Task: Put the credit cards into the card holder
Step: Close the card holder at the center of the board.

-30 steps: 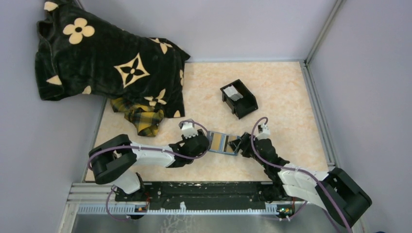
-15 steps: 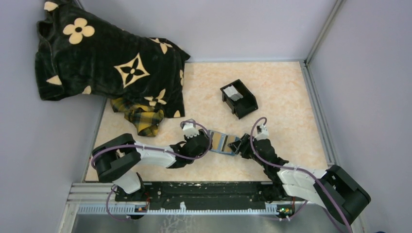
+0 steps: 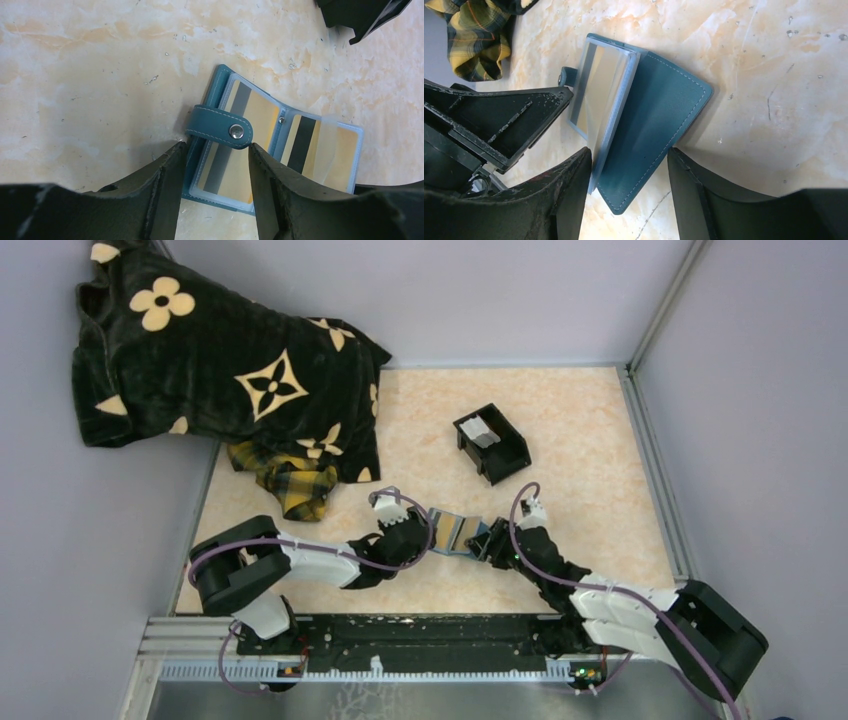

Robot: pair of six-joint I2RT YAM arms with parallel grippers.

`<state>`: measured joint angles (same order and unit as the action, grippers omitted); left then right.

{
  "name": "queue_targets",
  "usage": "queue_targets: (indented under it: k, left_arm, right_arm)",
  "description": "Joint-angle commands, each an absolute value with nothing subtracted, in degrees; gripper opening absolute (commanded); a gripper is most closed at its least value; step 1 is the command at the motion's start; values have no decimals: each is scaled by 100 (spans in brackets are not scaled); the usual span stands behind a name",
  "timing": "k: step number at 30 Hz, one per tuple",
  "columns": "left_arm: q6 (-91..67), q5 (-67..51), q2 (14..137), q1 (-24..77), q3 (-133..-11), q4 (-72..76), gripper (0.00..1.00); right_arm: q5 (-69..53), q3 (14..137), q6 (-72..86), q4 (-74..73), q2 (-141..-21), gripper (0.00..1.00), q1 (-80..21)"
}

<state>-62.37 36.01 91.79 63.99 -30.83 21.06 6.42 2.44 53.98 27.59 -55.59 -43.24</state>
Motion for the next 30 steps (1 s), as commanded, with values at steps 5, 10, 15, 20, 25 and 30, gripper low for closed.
queue_targets:
  k: [5,10,15,20,25,30]
  left_arm:
    - [-6399,2490,9598,6548,-2663,998,57]
    - [-6410,2485,9573,6548,-2596,1034,56]
    - [-6432,2492,9525,6548,-2541,1048,56]
    - [-6438,2516,9509,6543,-2527,1031,56]
    - [-6458,2619,9419,6548,-2483,928,56]
    - [-6477,2767,9303,6548,-2393,799,56]
  right_arm:
    - [884,993,5137,2536,-5273,57,-4601]
    - [943,1212,5061,2504,-5394,57,-4657]
    - [979,1317,5034,2613,-5617,57,-4765]
    - [980,1390,5023,2731,-5808,57,-4830]
    - [985,1511,4971,2758,-5930,57,-4848]
    - [949,1607,4935,2887,-6139,57,-4879]
